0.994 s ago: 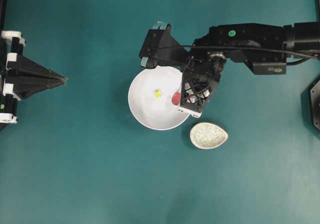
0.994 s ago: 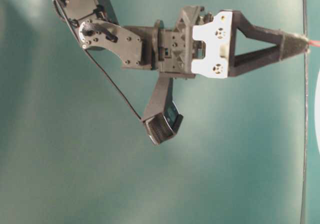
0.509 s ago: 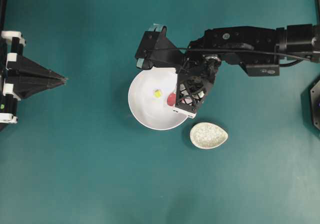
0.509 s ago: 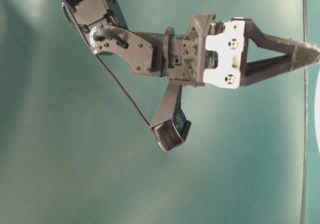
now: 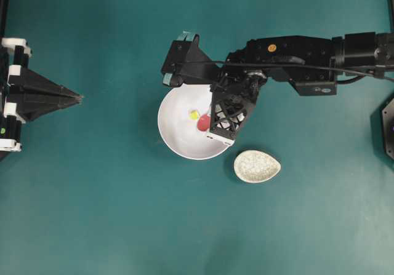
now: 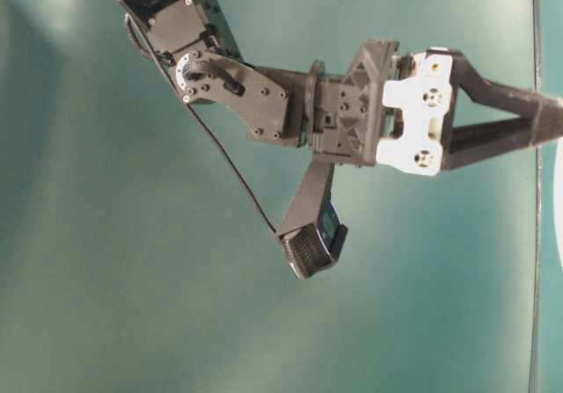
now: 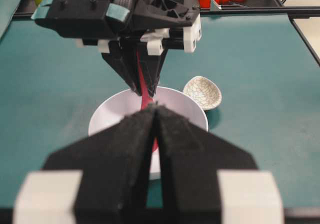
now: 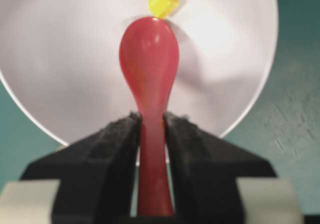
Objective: Scoop the yellow hexagonal prism block from the bowl with a spoon using the right arm.
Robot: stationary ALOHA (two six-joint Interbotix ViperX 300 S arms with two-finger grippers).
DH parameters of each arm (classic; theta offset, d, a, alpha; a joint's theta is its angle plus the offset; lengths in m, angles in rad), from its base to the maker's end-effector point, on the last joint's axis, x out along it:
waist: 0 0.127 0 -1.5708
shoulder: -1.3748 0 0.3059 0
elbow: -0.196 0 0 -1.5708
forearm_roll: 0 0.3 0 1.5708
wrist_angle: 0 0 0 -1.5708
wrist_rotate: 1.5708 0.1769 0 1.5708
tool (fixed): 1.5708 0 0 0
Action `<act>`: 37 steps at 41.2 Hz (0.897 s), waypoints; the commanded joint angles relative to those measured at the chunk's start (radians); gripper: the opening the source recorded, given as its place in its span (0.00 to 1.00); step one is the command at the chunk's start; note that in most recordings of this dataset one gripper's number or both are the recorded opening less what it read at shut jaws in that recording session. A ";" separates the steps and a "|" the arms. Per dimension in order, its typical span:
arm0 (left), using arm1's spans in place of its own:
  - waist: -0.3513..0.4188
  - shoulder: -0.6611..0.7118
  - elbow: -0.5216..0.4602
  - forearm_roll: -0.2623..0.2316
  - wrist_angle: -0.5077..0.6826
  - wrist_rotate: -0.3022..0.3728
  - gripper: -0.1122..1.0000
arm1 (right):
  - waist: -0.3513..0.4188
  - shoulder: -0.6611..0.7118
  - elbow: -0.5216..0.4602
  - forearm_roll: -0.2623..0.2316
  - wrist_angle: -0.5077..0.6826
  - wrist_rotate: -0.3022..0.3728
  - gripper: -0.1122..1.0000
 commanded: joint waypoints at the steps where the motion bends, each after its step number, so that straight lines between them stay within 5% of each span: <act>1: 0.000 0.009 -0.009 0.002 -0.011 0.000 0.11 | 0.000 -0.018 -0.025 0.000 -0.018 -0.002 0.31; 37: 0.002 0.009 -0.009 0.002 -0.011 0.000 0.11 | -0.012 -0.008 -0.025 -0.014 -0.172 0.000 0.31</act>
